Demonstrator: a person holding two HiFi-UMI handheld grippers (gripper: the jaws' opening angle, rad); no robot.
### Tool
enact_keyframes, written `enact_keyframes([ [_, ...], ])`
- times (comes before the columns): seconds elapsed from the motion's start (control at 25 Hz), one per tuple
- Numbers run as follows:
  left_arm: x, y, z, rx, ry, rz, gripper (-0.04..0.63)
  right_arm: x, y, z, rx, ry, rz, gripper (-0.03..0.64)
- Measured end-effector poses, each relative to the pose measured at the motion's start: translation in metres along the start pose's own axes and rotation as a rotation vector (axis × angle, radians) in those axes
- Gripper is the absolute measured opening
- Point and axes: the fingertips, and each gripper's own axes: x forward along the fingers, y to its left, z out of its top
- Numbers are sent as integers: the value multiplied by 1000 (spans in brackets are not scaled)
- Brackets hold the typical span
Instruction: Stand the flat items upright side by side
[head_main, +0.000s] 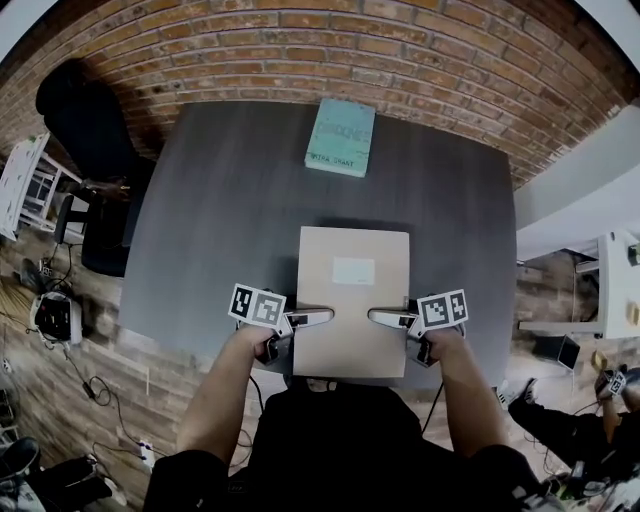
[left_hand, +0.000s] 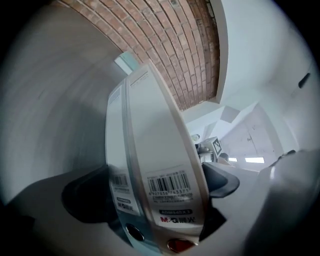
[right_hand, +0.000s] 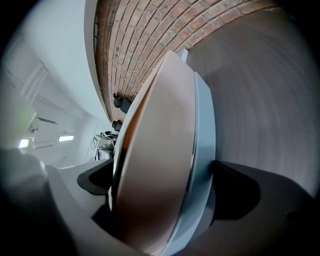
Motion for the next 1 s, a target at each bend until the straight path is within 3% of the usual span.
enact_keyframes([
  [0.32,1,0,0,5,9,-16,578,2,0,0,1,9,22,594],
  [0.56,3,9,20,2,-80,-12,578,6,-5,15,13,-39,30,594],
  [0.72,2,10,5,7,-26,29,577,9,-4,2,5,-36,46,592],
  [1.0,-3,-9,35,103,-50,51,578,-4,13,26,-83,-49,26,591],
])
